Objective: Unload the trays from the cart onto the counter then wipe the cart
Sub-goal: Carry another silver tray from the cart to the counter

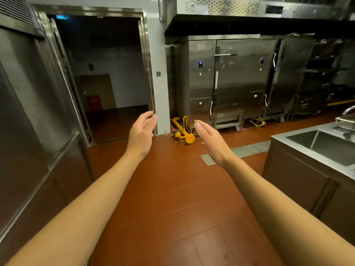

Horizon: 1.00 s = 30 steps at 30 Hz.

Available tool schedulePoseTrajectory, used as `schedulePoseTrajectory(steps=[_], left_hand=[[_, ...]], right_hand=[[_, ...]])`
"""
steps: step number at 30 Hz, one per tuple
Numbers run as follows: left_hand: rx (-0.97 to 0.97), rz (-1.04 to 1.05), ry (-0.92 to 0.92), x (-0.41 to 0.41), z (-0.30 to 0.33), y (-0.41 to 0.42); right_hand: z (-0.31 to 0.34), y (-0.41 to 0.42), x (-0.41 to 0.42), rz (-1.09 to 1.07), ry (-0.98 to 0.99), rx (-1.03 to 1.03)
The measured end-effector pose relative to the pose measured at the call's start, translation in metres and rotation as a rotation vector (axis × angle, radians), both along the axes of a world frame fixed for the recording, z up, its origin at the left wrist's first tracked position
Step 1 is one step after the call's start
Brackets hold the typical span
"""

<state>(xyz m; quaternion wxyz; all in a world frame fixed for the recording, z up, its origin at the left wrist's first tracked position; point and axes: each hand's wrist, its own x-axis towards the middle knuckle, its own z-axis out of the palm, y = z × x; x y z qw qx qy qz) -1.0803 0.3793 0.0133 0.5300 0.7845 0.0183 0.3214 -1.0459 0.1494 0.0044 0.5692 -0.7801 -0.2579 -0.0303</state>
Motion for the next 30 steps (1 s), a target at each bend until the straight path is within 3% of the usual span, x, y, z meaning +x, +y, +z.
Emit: schedulePoseTrajectory(steps=[7,15,25,30], left_hand=[[-0.032,-0.240,0.008,0.164,0.014,-0.018],[-0.026,-0.492,0.028,0.315,0.002,-0.113],[0.084,-0.806,0.134,0.501,-0.030,-0.331],[0.151,-0.962,0.117,0.556,-0.036,-0.472]], right_hand=[[0.015,-0.020,0.118,-0.217,-0.035,0.010],[-0.001,-0.106,0.226,-0.470,-0.029,0.030],[-0.045,-0.292,0.362,-0.755,0.039,0.110],[-0.055,-0.401,0.370,-0.959,0.085,0.214]])
